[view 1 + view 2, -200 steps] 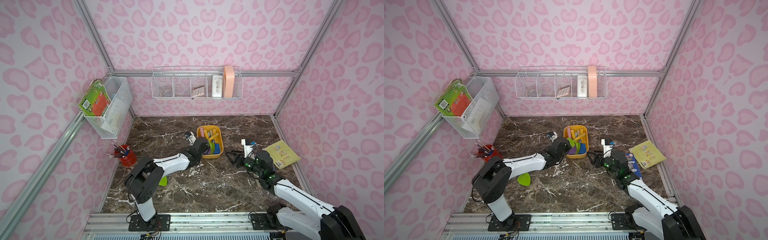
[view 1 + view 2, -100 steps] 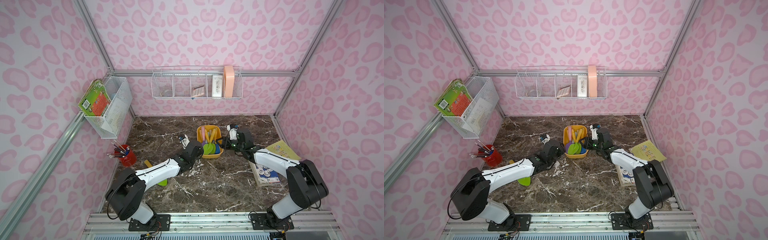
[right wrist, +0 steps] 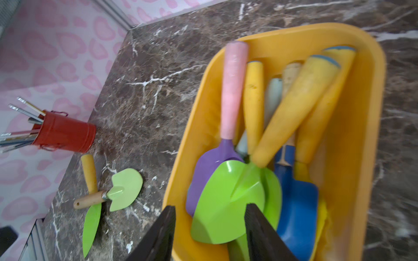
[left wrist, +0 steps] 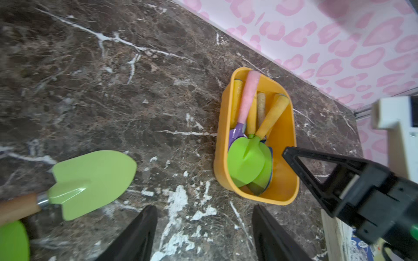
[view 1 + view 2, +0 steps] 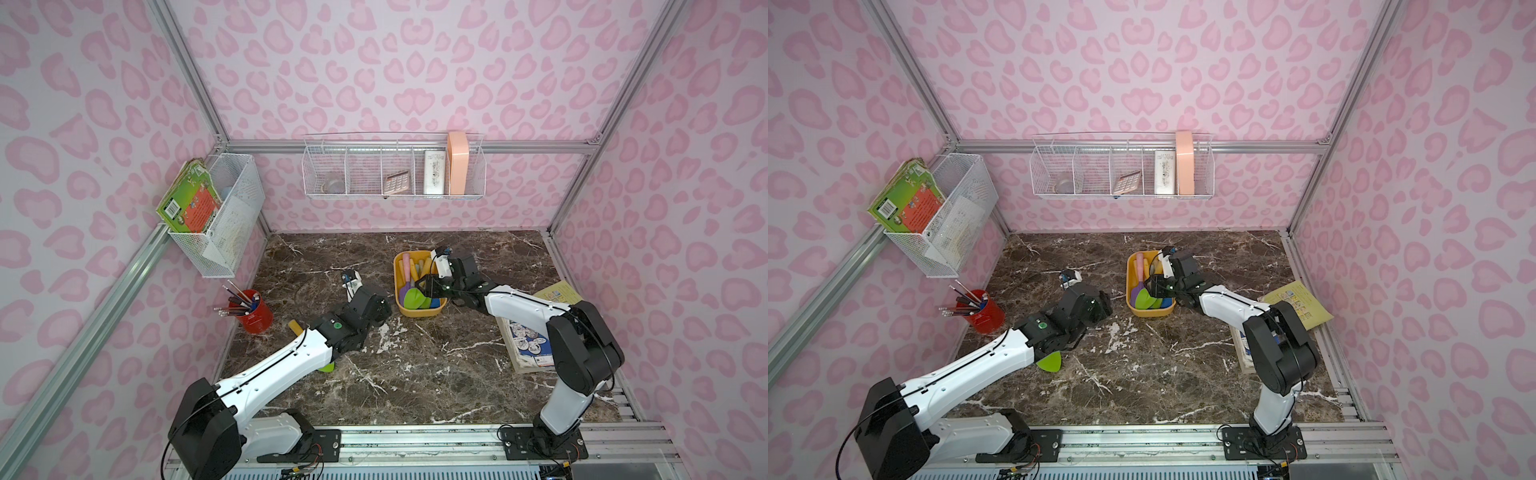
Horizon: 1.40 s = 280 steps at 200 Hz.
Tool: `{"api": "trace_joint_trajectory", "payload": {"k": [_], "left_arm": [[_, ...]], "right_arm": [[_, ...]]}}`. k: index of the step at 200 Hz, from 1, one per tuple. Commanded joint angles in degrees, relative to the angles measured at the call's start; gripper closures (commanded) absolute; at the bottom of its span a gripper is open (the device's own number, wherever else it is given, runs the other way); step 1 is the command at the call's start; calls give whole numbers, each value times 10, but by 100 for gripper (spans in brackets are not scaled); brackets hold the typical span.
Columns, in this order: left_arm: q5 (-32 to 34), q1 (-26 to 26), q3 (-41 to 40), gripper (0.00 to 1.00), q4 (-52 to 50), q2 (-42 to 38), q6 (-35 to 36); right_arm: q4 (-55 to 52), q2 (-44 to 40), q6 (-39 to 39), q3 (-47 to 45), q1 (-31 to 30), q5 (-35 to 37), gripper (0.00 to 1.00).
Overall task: Put the shovel into the storage box
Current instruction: Place the shovel in the storage box, then pick up the shovel from the center of the board.
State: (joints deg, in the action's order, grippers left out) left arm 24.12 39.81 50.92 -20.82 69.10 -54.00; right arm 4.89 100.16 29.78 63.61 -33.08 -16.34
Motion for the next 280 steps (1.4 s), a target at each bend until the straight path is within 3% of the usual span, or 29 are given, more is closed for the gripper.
{"api": "trace_joint_trajectory", "payload": {"k": [1,40,85,129,177,280], "left_arm": [[15,-21,-30,29,-96,-43,-22],[36,-91,-98,29,-142,-129,-57],[28,-164,-109,24,-231,-167,-126],[-1,-214,-107,23,-246,-120,-214],[-54,-261,-80,30,-232,-36,-272],[-73,-283,-63,29,-211,64,-353]], "right_arm": [[32,-22,-15,-21,-9,-1,47],[31,-59,-44,-44,-30,-10,47],[29,-91,-47,-75,-33,-21,46],[28,-105,-39,-89,-34,-21,46],[39,-125,-27,-120,-23,-19,46],[45,-145,-19,-138,-4,-20,46]]}}
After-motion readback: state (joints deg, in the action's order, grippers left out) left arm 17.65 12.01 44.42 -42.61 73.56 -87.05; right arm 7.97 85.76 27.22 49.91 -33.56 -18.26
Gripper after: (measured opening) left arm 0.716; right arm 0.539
